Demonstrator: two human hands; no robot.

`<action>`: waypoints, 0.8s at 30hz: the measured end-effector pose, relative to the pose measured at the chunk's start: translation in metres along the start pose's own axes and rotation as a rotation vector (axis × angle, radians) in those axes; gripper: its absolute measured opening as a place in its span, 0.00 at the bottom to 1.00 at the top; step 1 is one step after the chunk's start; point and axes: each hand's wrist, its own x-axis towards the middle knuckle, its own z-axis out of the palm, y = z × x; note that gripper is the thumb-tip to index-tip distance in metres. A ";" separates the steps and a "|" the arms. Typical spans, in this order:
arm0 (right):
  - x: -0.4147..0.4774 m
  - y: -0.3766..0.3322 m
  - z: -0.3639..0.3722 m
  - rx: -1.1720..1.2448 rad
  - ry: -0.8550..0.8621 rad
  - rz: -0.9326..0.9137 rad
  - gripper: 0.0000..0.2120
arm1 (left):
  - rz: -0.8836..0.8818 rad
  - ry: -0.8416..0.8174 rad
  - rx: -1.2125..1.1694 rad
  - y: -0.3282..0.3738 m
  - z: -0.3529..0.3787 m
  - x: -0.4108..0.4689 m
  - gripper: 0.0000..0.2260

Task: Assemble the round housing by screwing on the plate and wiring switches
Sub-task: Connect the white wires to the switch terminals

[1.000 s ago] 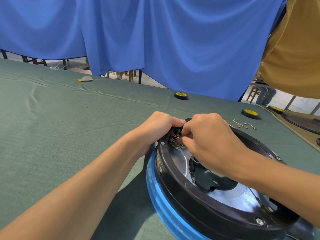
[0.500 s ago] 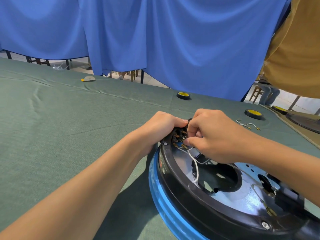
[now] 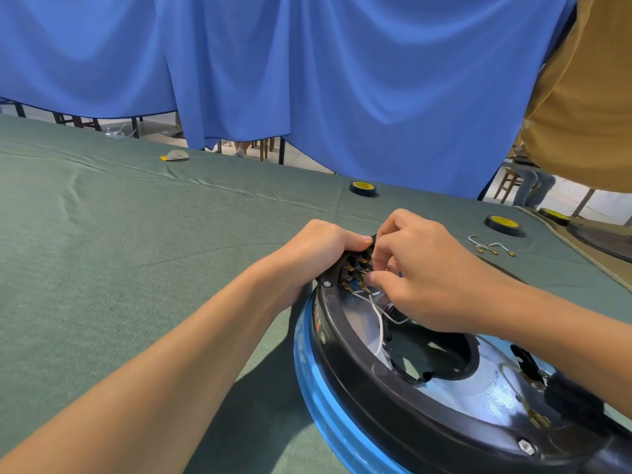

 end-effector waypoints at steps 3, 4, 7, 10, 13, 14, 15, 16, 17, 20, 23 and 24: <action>-0.001 -0.001 0.000 -0.004 0.004 0.008 0.10 | -0.008 -0.002 -0.004 0.000 0.000 0.000 0.13; -0.001 -0.002 0.000 -0.008 0.007 0.012 0.10 | -0.010 -0.002 -0.007 0.000 0.000 0.000 0.13; 0.000 -0.003 0.001 -0.027 0.024 0.019 0.09 | -0.011 -0.003 -0.011 0.000 0.000 0.000 0.13; -0.001 -0.003 0.001 -0.032 0.041 0.025 0.09 | -0.011 -0.007 -0.022 -0.001 0.000 0.001 0.12; 0.000 -0.003 0.002 -0.041 0.040 0.035 0.09 | -0.005 -0.001 -0.017 0.000 0.000 0.001 0.12; 0.000 -0.003 0.003 -0.044 0.041 0.038 0.09 | -0.003 0.000 -0.013 0.000 0.000 0.001 0.12; 0.000 -0.003 0.003 -0.048 0.043 0.040 0.09 | -0.003 0.001 -0.011 0.000 0.000 0.001 0.12; 0.000 -0.003 0.004 -0.050 0.049 0.044 0.09 | -0.004 0.001 -0.013 0.000 0.000 0.000 0.13; 0.000 -0.003 0.005 -0.049 0.059 0.048 0.09 | -0.007 -0.002 -0.018 0.000 0.000 0.000 0.13; -0.003 -0.003 0.008 -0.028 0.094 0.049 0.09 | -0.014 -0.008 -0.036 0.000 0.001 0.000 0.13; -0.004 -0.002 0.009 -0.025 0.090 0.039 0.09 | -0.009 -0.012 -0.040 0.000 0.000 0.000 0.12; -0.004 -0.002 0.008 -0.024 0.084 0.039 0.09 | -0.009 -0.018 -0.046 0.000 0.000 0.000 0.12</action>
